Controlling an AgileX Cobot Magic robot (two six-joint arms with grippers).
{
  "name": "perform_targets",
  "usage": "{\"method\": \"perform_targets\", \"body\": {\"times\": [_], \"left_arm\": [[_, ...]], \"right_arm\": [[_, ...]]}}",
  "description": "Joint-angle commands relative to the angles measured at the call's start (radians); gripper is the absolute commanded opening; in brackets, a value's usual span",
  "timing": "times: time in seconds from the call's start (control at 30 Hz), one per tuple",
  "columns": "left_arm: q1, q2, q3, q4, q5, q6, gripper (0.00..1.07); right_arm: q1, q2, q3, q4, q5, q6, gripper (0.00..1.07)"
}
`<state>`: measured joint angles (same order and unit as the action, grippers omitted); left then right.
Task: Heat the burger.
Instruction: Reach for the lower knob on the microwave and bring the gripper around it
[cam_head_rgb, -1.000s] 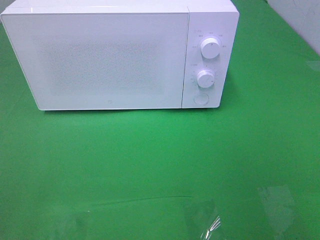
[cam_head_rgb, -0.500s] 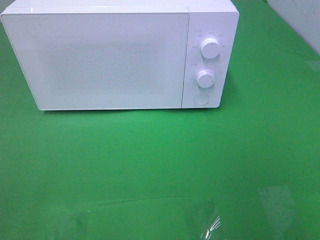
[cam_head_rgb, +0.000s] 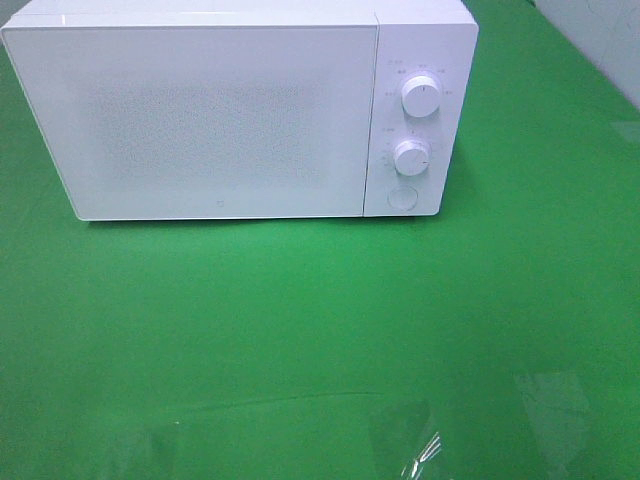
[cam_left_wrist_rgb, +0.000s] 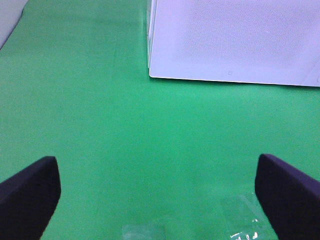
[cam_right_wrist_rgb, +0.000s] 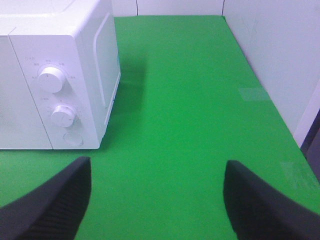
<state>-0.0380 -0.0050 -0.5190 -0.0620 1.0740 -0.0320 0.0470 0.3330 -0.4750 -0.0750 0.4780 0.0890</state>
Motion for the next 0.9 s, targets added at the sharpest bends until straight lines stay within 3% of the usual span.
{"method": "perform_targets", "body": {"times": [0.03,0.67,0.9], "left_arm": [[0.003,-0.022,0.003,-0.002,-0.007,-0.001,0.98],[0.003,-0.022,0.003,-0.002,-0.007,-0.001,0.98],[0.003,-0.022,0.003,-0.002,-0.007,-0.001,0.98]], "right_arm": [[-0.009,0.071,0.024,0.002,-0.133,0.005,0.72],[-0.009,0.472,0.053,-0.001,-0.601,0.017,0.72],[-0.009,0.629,0.112,0.003,-0.889,-0.012,0.72]]}}
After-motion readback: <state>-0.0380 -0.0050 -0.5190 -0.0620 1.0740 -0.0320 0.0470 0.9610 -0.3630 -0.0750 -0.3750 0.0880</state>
